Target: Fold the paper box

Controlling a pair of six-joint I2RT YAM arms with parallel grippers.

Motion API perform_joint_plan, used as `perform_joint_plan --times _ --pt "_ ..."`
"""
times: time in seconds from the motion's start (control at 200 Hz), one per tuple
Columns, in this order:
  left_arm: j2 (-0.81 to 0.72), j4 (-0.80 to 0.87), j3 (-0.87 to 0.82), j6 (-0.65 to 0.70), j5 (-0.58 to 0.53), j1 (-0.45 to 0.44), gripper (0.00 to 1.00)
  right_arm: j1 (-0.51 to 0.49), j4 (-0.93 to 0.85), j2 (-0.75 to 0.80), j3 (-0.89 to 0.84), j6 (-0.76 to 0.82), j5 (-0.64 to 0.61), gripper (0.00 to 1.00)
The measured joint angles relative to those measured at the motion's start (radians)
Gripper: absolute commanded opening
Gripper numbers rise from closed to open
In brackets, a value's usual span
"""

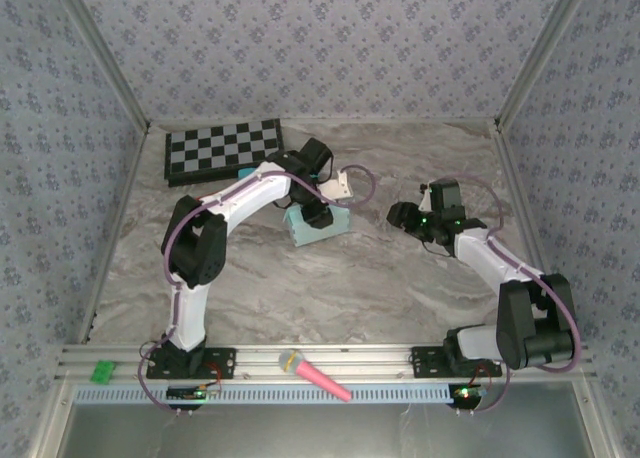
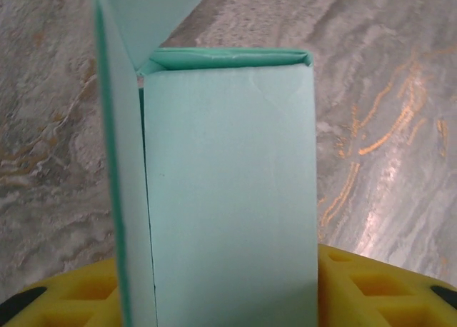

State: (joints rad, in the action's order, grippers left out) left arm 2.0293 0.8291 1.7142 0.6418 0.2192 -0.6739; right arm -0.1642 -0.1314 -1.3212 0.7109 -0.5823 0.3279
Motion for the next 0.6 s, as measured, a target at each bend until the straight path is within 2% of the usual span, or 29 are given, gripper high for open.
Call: perform_joint_plan --times 0.42,0.6 --pt "0.000 0.066 0.007 0.257 0.110 0.000 0.50 0.007 -0.001 0.028 -0.026 0.000 0.000 0.56" --pt "0.000 0.066 0.007 0.296 0.134 0.000 0.56 0.008 0.000 0.028 -0.028 0.000 0.000 0.57"
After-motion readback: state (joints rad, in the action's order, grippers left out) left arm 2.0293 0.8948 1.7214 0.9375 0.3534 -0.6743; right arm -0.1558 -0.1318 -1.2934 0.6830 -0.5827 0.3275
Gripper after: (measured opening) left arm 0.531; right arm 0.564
